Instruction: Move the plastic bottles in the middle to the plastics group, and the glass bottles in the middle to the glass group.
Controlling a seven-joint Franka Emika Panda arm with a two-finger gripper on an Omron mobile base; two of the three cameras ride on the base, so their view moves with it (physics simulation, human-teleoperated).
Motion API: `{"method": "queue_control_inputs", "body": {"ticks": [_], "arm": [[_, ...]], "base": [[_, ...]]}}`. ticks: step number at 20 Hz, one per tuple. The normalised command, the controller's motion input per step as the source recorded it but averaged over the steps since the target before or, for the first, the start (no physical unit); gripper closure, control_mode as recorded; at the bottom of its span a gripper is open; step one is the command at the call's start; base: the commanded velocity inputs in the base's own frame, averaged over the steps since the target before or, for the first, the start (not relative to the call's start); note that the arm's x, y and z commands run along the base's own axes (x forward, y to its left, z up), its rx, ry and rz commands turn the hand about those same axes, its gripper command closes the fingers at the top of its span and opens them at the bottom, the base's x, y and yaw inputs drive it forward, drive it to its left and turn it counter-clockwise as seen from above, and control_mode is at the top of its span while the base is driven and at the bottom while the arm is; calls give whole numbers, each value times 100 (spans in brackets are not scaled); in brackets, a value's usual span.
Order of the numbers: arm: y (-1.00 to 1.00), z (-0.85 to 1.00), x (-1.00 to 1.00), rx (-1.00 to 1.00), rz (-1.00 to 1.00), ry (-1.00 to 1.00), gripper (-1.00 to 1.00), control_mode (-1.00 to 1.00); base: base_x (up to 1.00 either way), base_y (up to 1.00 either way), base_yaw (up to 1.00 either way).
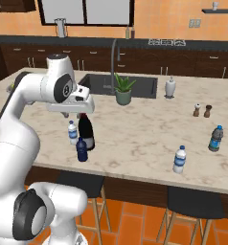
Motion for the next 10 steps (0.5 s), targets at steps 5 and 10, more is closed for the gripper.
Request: {"method": "queue_control_inputs", "body": {"ticks": [5, 10], "arm": [[-1, -28, 0, 0, -2, 7, -100, -100], [0, -29, 1, 0, -2, 0, -100, -100]], "base": [[0, 0, 0], [0, 0, 0]]}}
